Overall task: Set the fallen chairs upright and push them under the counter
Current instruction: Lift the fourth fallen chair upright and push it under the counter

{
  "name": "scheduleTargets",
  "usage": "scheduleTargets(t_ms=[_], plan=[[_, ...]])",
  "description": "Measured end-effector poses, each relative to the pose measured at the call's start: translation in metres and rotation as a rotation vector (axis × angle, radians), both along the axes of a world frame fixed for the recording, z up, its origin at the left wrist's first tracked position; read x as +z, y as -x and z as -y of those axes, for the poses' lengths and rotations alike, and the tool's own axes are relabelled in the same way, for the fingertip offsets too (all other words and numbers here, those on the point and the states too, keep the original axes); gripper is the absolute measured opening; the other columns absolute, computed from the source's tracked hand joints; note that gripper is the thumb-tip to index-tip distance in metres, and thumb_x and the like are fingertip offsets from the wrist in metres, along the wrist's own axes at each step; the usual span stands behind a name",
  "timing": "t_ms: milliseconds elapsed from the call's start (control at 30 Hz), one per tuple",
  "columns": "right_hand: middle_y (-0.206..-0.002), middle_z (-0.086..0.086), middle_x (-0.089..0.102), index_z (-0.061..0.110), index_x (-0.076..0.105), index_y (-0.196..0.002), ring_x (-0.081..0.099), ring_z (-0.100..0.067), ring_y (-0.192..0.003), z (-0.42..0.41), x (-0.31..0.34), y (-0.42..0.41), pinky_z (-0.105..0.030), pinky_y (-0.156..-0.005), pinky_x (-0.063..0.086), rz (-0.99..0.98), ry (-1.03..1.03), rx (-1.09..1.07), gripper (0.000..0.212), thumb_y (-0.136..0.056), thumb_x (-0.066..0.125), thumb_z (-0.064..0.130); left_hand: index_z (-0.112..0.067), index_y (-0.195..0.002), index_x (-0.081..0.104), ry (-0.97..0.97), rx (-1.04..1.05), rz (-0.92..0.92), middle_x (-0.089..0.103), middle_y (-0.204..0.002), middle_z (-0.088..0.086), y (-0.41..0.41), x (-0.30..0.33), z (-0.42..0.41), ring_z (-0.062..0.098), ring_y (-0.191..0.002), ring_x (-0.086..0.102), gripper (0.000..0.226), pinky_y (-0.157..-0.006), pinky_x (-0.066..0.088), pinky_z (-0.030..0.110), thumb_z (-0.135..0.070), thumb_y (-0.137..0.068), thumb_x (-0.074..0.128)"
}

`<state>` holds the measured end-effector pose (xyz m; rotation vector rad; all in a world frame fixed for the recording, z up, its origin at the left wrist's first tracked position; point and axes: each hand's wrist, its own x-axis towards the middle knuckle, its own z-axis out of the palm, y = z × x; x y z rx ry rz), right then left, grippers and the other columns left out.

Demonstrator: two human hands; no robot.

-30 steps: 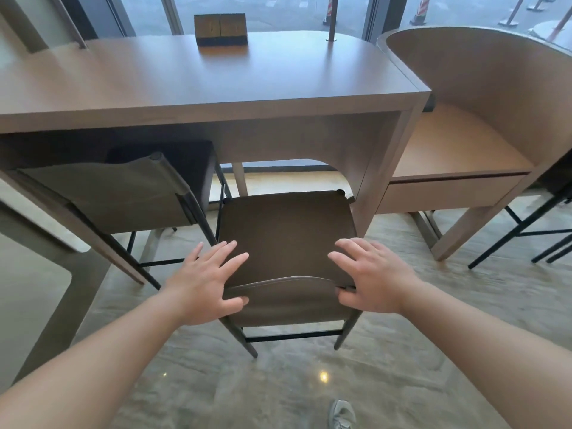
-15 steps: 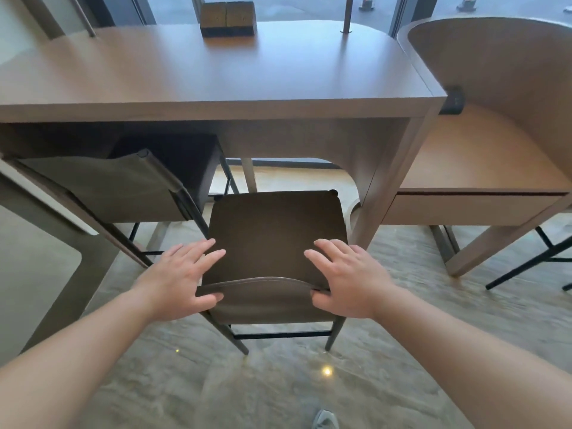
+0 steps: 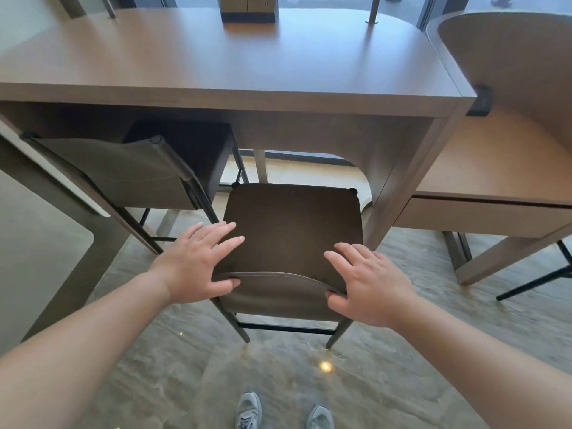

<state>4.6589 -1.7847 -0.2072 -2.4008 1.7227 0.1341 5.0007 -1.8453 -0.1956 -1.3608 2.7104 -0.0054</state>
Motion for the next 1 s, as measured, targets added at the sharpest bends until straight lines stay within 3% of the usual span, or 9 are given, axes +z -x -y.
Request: scheduleTargets(t_ms=[133, 267, 367, 500, 767, 1000], plan=[[-0.156, 0.002, 0.031, 0.031, 0.027, -0.147, 0.028, -0.021, -0.140, -0.003, 0.002, 0.007, -0.040, -0.110, 0.033, -0.012, -0.019, -0.047, 0.077, -0.079, 0.027, 0.067, -0.027, -0.152, 0.035, -0.004, -0.043, -0.012, 0.025, -0.162, 0.003, 0.010, 0.002, 0.013, 0.019, -0.150, 0.020, 0.084, -0.122, 0.012, 0.045, -0.074, -0.082, 0.038], [-0.156, 0.002, 0.031, 0.031, 0.027, -0.148, 0.028, -0.021, -0.140, -0.003, 0.004, 0.011, -0.039, -0.110, 0.032, -0.029, -0.029, -0.098, 0.077, -0.080, 0.028, 0.065, -0.035, -0.156, 0.013, -0.073, -0.084, 0.033, 0.004, -0.166, -0.002, 0.018, -0.001, 0.035, 0.015, -0.152, -0.001, 0.089, -0.123, -0.002, 0.042, -0.079, -0.081, 0.029], [-0.156, 0.003, 0.031, 0.031, 0.026, -0.148, 0.028, -0.021, -0.140, -0.003, 0.002, 0.009, -0.039, -0.110, 0.032, -0.034, -0.036, -0.130, 0.076, -0.080, 0.028, 0.066, -0.036, -0.156, 0.007, -0.068, -0.114, 0.052, -0.004, -0.166, -0.002, 0.020, -0.003, 0.051, 0.013, -0.151, -0.011, 0.090, -0.122, -0.008, 0.041, -0.080, -0.081, 0.027], [-0.155, 0.004, 0.030, 0.032, 0.025, -0.148, 0.027, -0.019, -0.139, 0.003, 0.002, 0.004, -0.038, -0.109, 0.031, -0.035, -0.027, -0.159, 0.076, -0.080, 0.029, 0.066, -0.037, -0.156, -0.001, -0.055, -0.147, 0.109, -0.013, -0.165, -0.002, 0.020, -0.002, 0.067, 0.015, -0.150, -0.020, 0.090, -0.122, -0.007, 0.046, -0.080, -0.081, 0.023], [-0.152, 0.002, 0.037, 0.029, 0.032, -0.147, 0.035, -0.021, -0.136, 0.010, 0.006, -0.021, -0.038, -0.107, 0.036, -0.075, 0.003, -0.118, 0.073, -0.082, 0.032, 0.063, -0.037, -0.156, 0.003, -0.078, -0.164, 0.056, -0.008, -0.166, -0.003, -0.006, -0.012, 0.075, 0.012, -0.150, -0.016, 0.090, -0.122, -0.007, 0.041, -0.080, -0.081, 0.028], [-0.141, -0.005, 0.053, 0.022, 0.051, -0.137, 0.051, -0.026, -0.126, 0.010, 0.015, -0.028, -0.041, -0.097, 0.048, -0.119, 0.023, -0.076, 0.066, -0.080, 0.042, 0.055, -0.039, -0.155, 0.010, -0.099, -0.124, 0.020, 0.001, -0.166, -0.003, -0.010, -0.013, 0.074, 0.016, -0.152, -0.003, 0.088, -0.121, 0.002, 0.040, -0.081, -0.080, 0.025]])
